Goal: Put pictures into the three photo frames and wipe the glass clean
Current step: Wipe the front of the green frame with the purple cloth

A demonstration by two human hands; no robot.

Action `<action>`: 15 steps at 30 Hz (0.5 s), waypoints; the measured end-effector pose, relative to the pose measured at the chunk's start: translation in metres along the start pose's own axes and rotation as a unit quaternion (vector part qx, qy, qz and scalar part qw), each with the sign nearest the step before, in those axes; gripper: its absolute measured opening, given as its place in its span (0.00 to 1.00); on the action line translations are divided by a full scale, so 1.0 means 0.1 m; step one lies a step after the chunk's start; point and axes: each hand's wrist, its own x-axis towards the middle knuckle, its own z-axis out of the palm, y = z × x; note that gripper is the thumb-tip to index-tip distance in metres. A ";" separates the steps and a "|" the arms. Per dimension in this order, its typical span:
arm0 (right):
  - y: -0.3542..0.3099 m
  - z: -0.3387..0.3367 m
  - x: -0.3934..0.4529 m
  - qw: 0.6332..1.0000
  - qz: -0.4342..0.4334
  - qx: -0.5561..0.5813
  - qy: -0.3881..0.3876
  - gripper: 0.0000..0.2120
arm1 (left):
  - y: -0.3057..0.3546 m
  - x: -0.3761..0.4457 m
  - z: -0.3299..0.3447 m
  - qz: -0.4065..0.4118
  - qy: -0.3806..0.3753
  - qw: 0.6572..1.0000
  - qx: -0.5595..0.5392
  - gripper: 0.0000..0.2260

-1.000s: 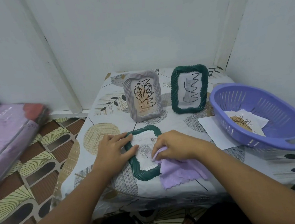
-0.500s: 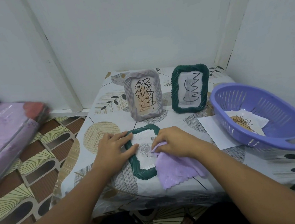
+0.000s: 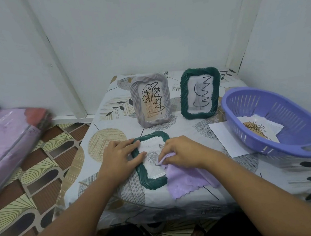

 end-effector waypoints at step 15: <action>0.00 -0.07 0.01 1.000 0.004 0.003 -0.030 0.07 | -0.01 0.00 0.02 0.003 0.006 1.000 0.004 0.31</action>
